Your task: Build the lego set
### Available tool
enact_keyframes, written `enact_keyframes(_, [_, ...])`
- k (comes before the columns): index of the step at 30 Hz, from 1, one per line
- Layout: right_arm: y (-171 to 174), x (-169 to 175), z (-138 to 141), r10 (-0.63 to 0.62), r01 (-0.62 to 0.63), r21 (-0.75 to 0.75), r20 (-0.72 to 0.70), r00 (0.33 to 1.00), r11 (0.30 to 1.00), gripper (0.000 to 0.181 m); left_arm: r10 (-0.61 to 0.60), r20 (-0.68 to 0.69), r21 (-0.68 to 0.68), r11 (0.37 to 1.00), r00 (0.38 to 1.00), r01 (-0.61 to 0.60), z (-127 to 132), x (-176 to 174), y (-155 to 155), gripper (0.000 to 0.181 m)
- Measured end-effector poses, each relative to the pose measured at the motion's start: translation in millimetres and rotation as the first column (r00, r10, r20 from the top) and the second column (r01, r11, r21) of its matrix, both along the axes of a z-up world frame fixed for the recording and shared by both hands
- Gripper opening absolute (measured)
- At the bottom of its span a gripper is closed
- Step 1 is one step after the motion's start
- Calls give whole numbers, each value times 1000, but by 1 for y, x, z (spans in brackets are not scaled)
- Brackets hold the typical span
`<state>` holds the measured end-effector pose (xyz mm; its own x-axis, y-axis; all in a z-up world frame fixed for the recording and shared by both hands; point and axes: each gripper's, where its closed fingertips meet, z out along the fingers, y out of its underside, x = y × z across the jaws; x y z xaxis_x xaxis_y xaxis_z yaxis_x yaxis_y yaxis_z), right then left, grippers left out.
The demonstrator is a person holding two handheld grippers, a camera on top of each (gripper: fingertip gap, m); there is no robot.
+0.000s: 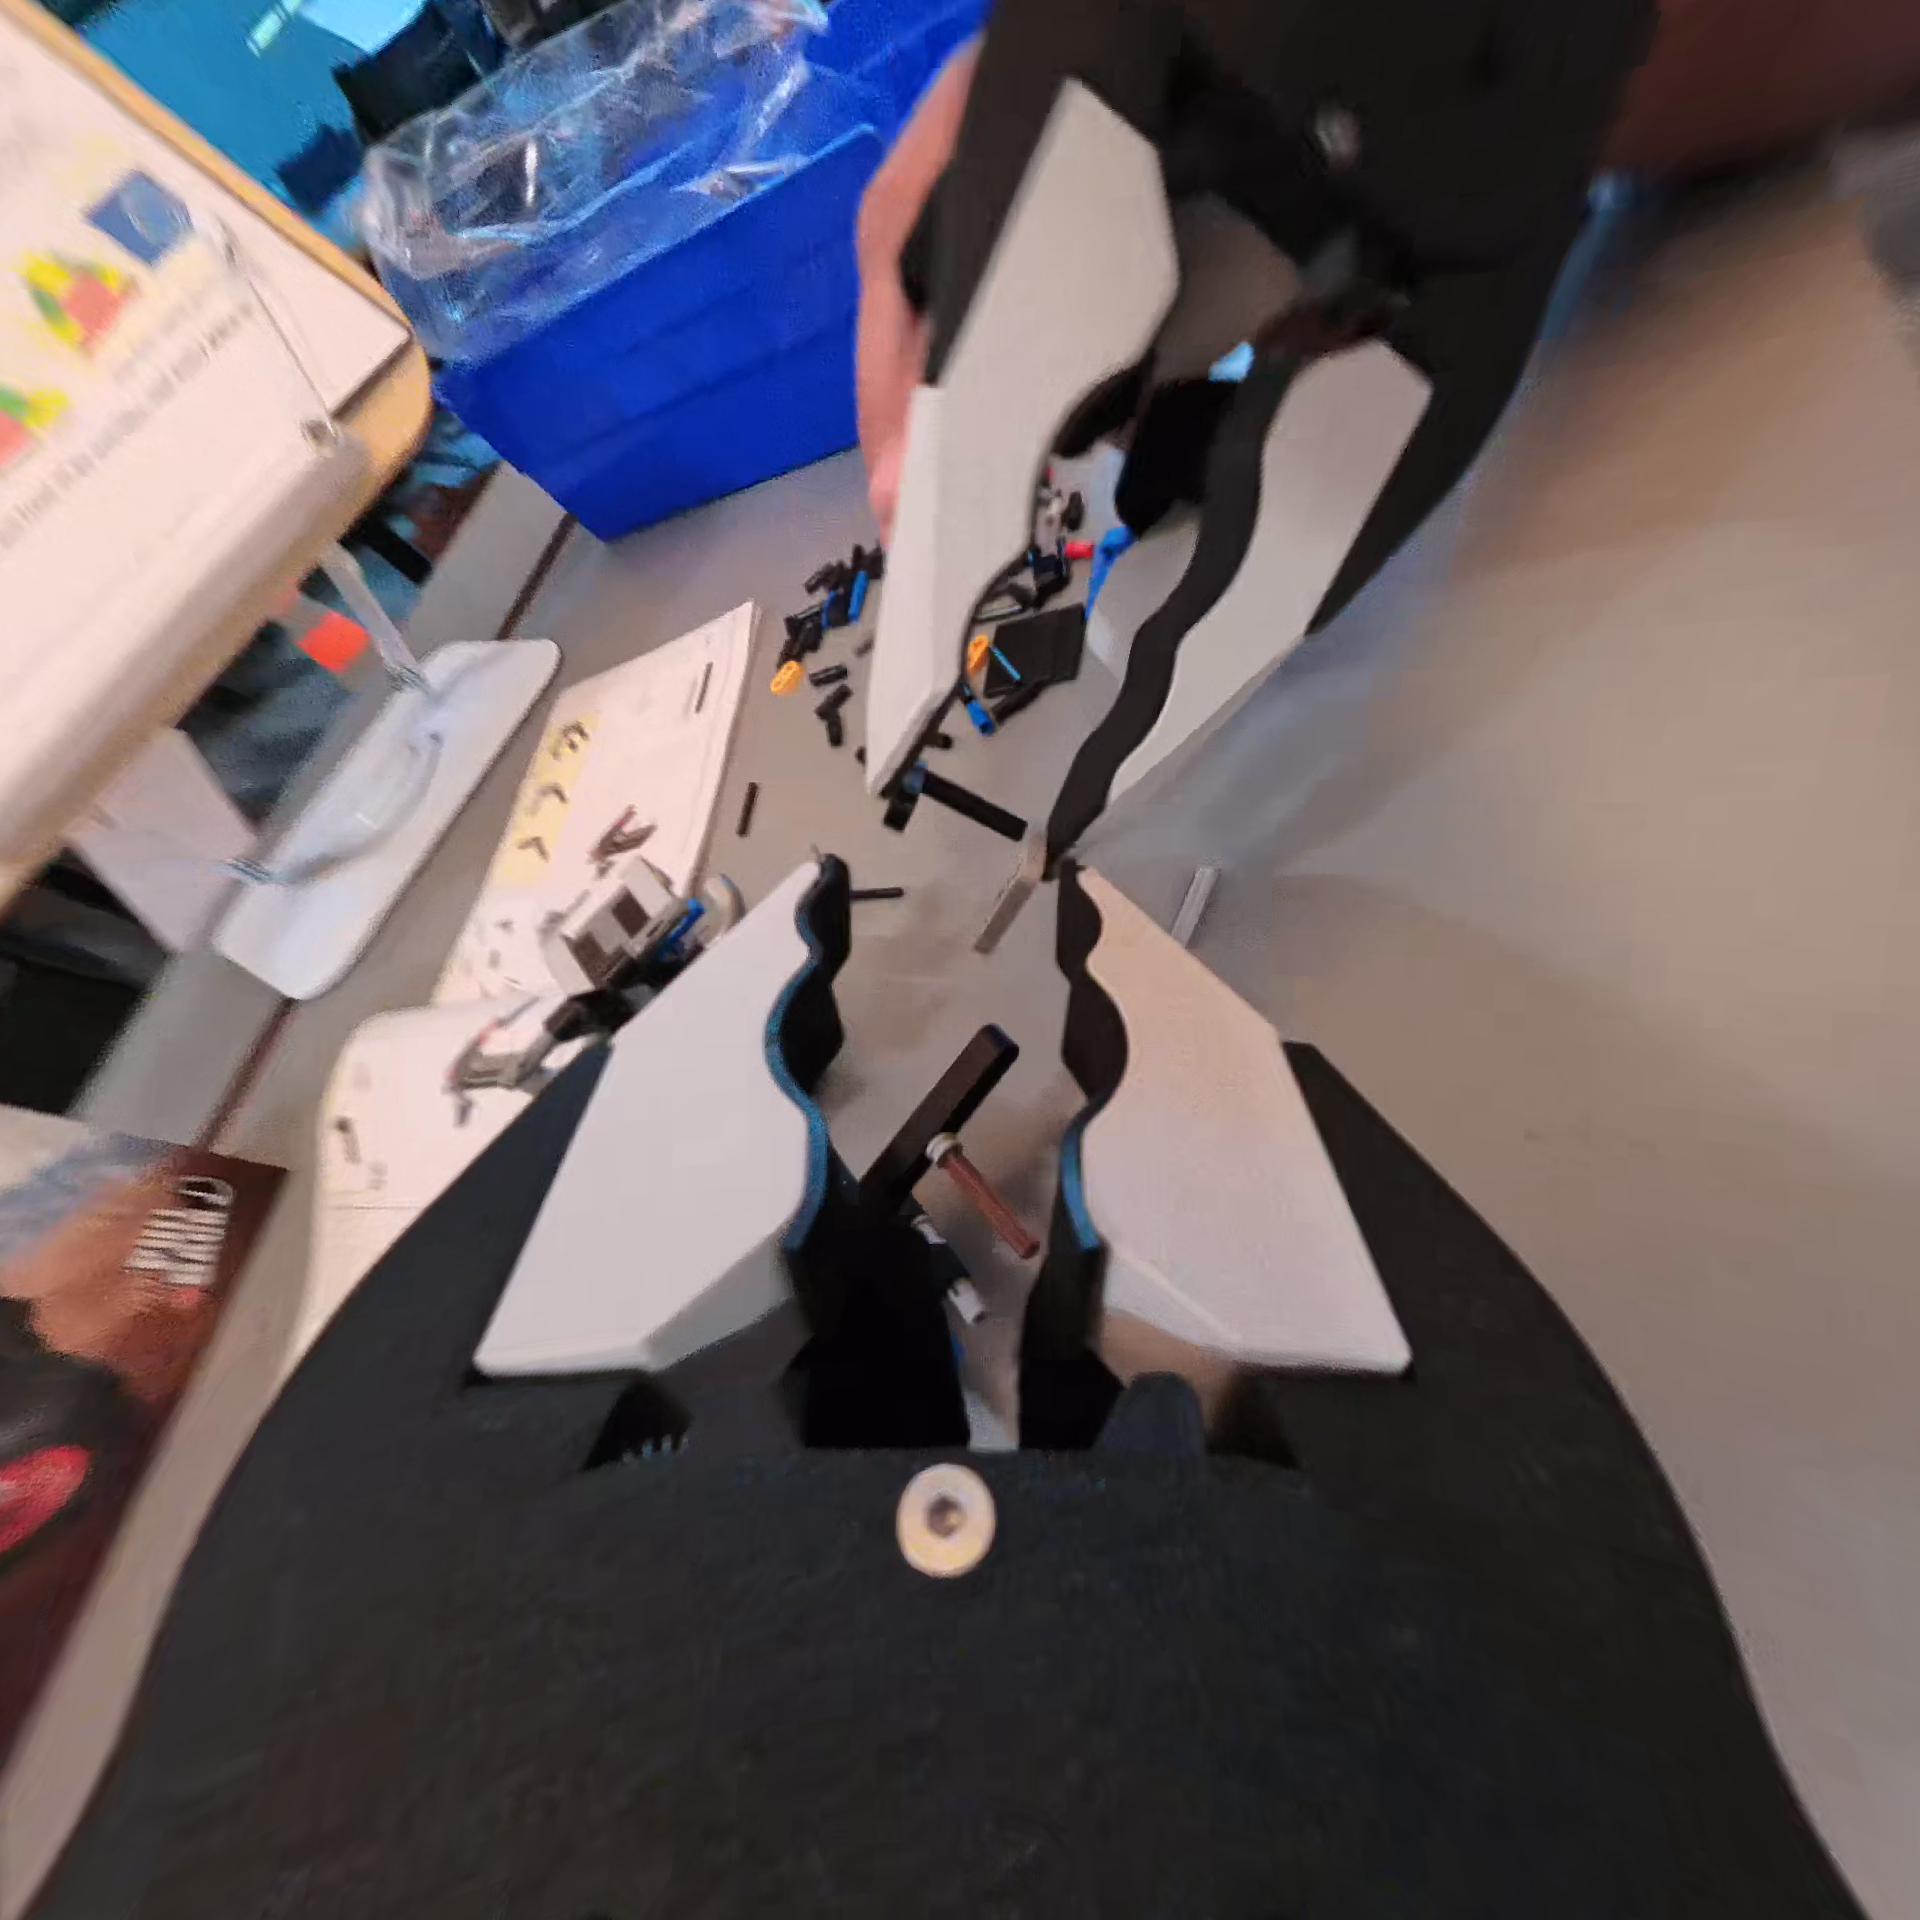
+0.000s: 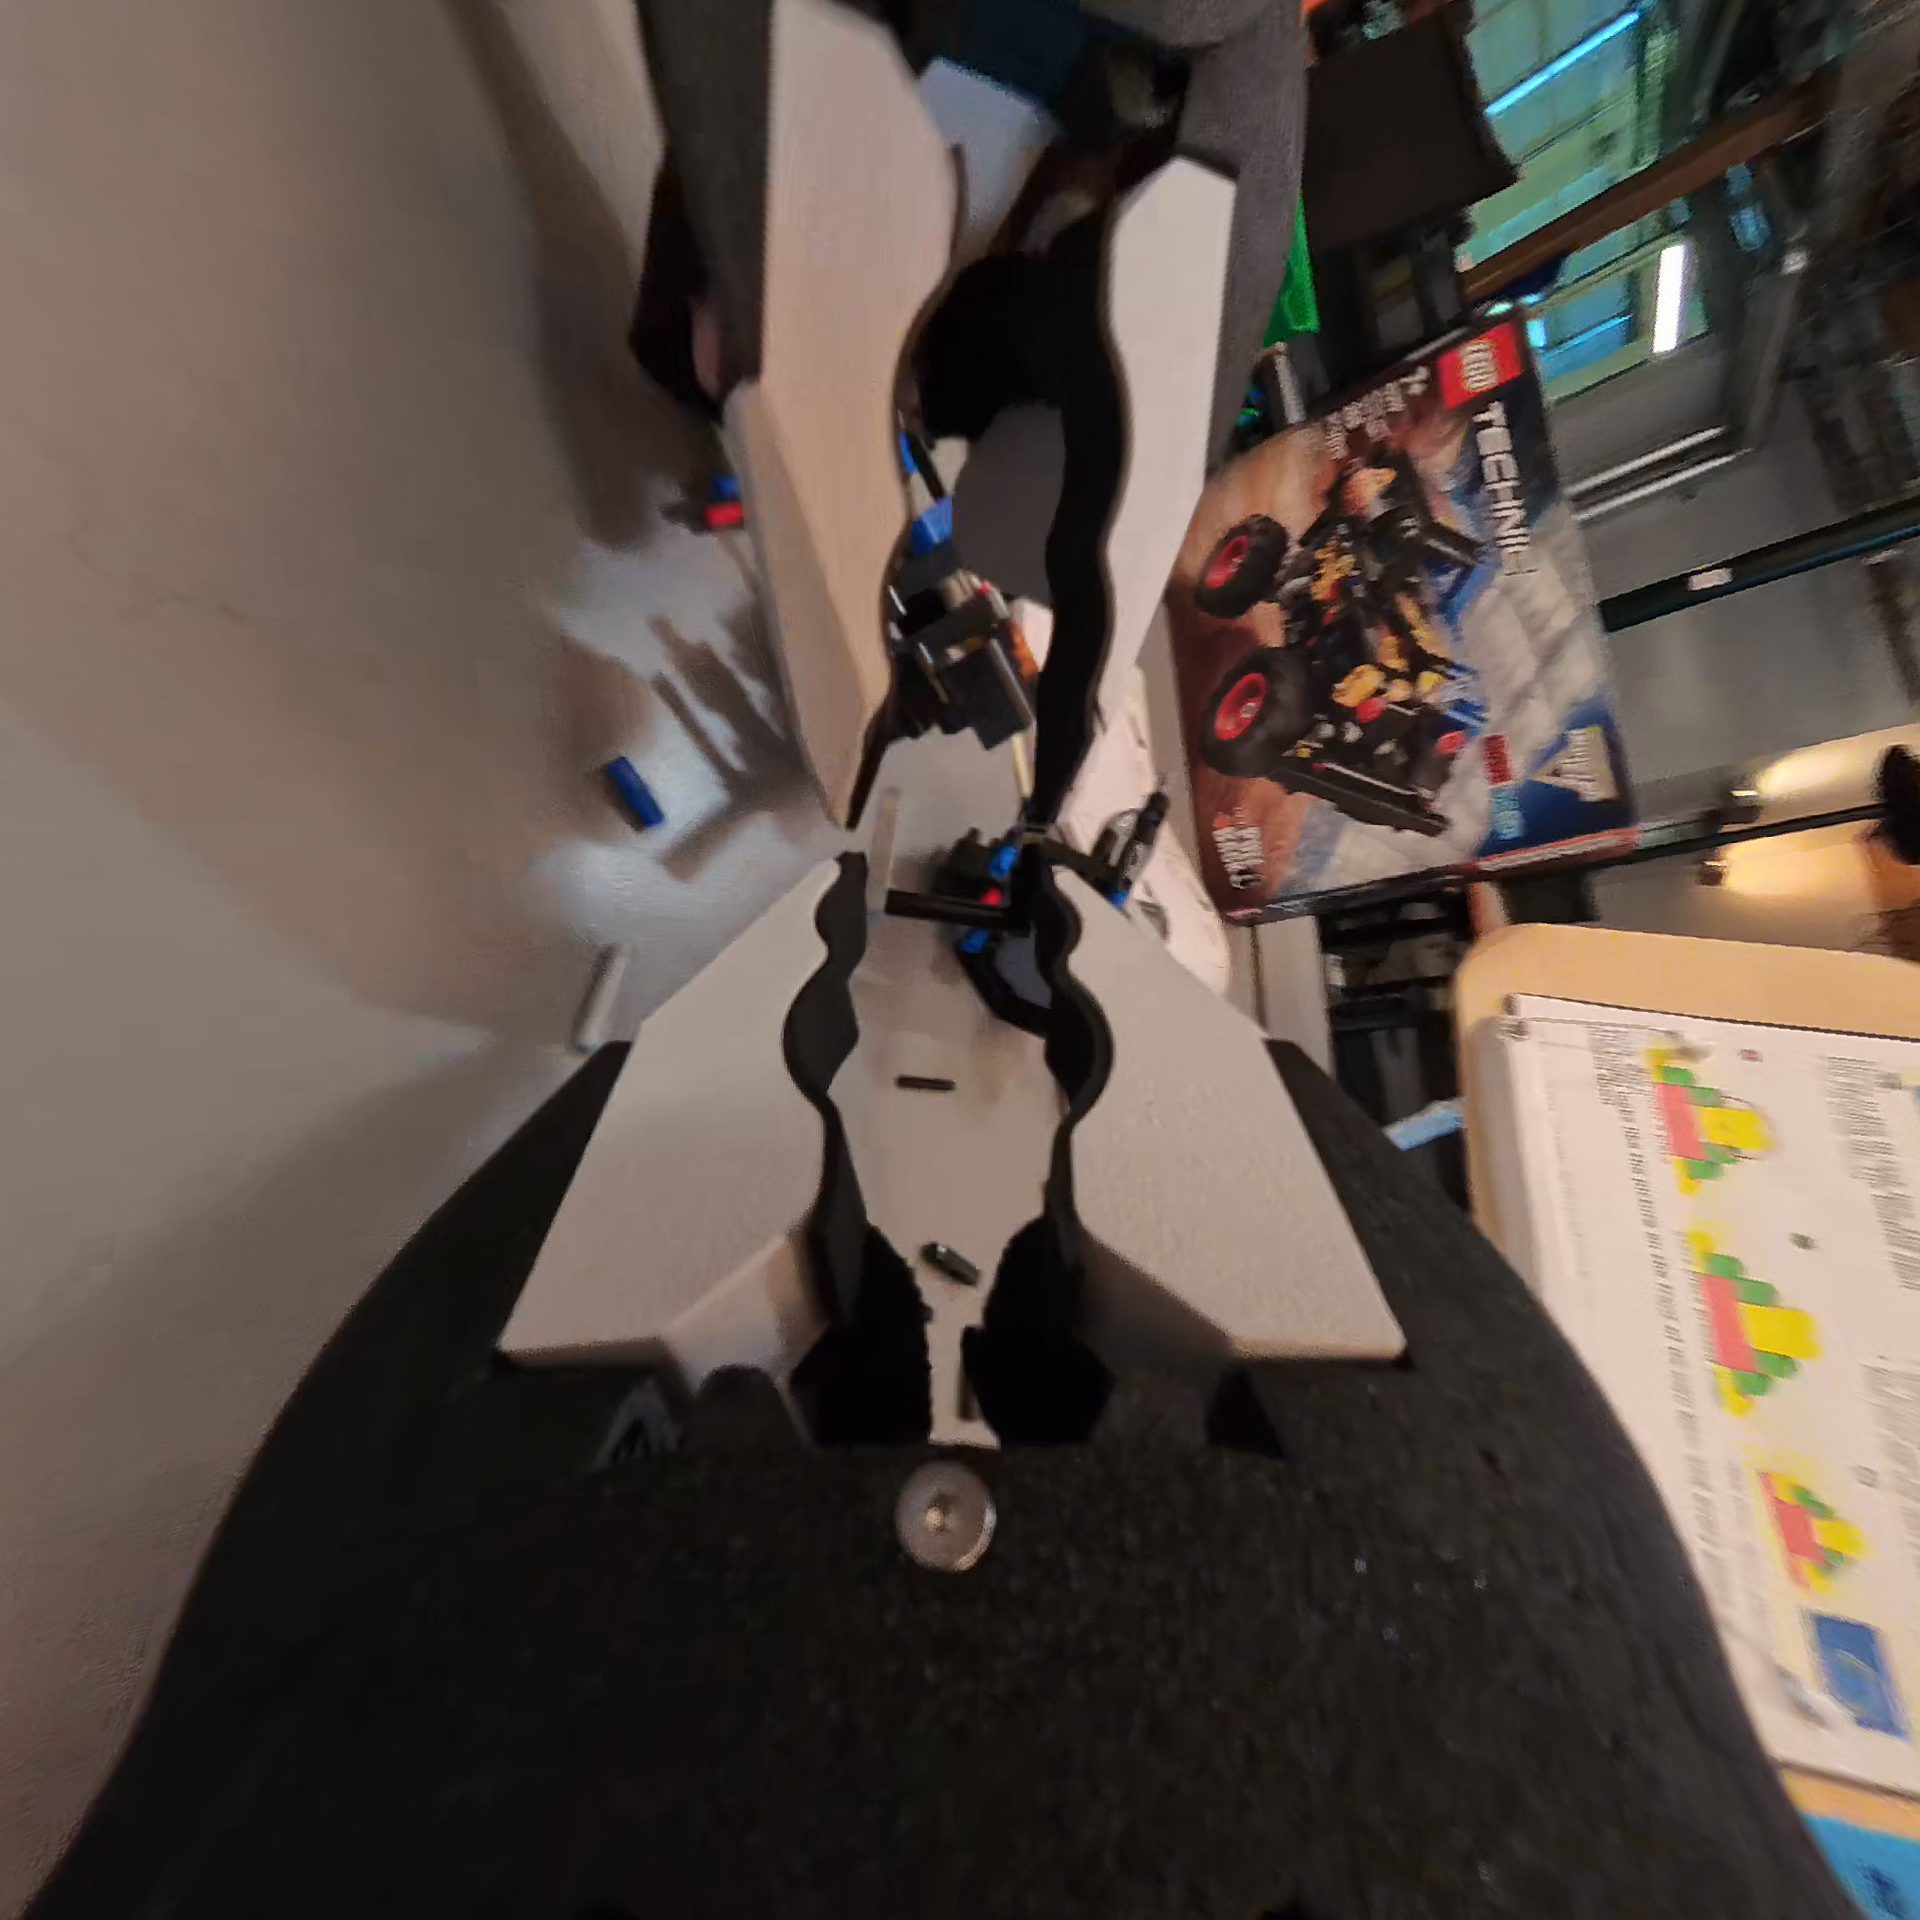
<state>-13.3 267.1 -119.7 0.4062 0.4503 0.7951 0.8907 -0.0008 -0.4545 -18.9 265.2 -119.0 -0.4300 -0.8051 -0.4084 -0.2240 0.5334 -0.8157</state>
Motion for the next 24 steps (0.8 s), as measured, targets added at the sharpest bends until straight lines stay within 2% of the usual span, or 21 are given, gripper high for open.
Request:
enact_keyframes(2, [3, 7, 2, -31, 27, 65, 65, 997, 997, 32, -13, -45, -108, 994, 999, 8, 2, -2, 2, 39])
enact_keyframes(3, [4, 6, 4, -29, 24, 84, 66, 997, 996, 32, -16, -58, -118, 993, 998, 9, 1, -2, 3, 38])
enact_keyframes(5, [0, -2, 8, 12, -11, 76, -1, 1000, 997, 32, -24, -34, -38, 999, 999, 22, -2, -3, 5, 33])
enact_keyframes(9, [-4, -8, 13, 47, -53, -21, -222, 974, 998, 32, -111, -2, 110, 988, 994, 110, -9, -10, -15, 24])
enact_keyframes(12, [-6, -11, 8, 46, -75, -92, -289, 956, 993, 31, -106, 50, 206, 974, 993, 93, -9, -8, -16, 8])
enact_keyframes(13, [-7, -12, 5, 48, -83, -109, -291, 956, 991, 31, -110, 49, 211, 973, 993, 97, -10, -8, -17, 3])
enact_keyframes(15, [-10, -14, 2, 49, -115, -162, -366, 929, 980, 31, -152, 23, 166, 975, 988, 146, -12, -12, -22, 2])
enact_keyframes(17, [-16, -18, 3, 43, -177, -239, -478, 878, 955, 32, -199, 20, 122, 973, 980, 195, -10, -16, -27, 2])
enact_keyframes(20, [-30, -22, 16, 25, -346, -324, -697, 717, 881, 32, -332, 13, 33, 943, 943, 332, -9, -30, -41, 2])
enact_keyframes(22, [-37, -23, 20, -43, -459, -383, -802, 596, 802, 31, -381, 30, -9, 925, 924, 381, -6, -35, -47, 2])
enact_keyframes(24, [-47, -29, 21, -117, -578, -427, -861, 496, 695, 31, -405, 55, 12, 914, 913, 405, -2, -37, -51, 2])
